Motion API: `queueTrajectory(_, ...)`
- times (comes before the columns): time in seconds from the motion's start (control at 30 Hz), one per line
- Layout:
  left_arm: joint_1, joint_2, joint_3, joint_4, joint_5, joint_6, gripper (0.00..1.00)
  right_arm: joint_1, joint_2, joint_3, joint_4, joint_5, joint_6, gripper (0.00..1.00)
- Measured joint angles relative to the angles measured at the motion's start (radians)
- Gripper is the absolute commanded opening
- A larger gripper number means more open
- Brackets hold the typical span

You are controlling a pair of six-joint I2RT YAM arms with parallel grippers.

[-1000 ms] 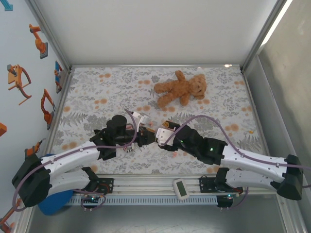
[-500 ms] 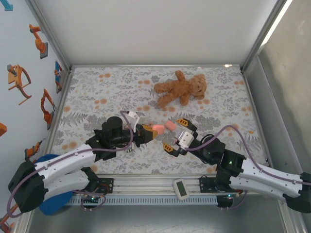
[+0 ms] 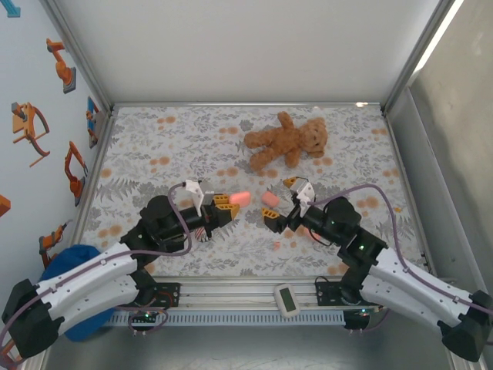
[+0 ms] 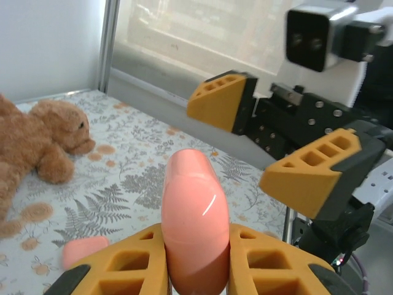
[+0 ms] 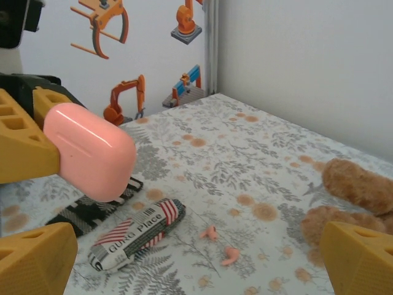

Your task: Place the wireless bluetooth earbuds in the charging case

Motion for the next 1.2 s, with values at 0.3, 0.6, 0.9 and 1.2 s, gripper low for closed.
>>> queueTrajectory(0.3, 0.000, -0.090, -0.018, 0.000, -0.006, 0.072, 0.08, -0.032, 0.217, 0.101, 0.136, -0.305, 0.150, 0.95)
queueTrajectory(0.6, 0.000, -0.117, -0.019, -0.010, -0.006, 0.093, 0.08, -0.032, 0.308, 0.141, 0.219, -0.367, 0.190, 0.91)
queueTrajectory(0.9, 0.000, -0.121, -0.019, -0.022, -0.006, 0.101, 0.08, -0.032, 0.333, 0.165, 0.226, -0.351, 0.197, 0.89)
queueTrajectory(1.2, 0.000, -0.121, -0.019, -0.022, -0.011, 0.101, 0.09, -0.032, 0.349, 0.193, 0.196, -0.323, 0.193, 0.88)
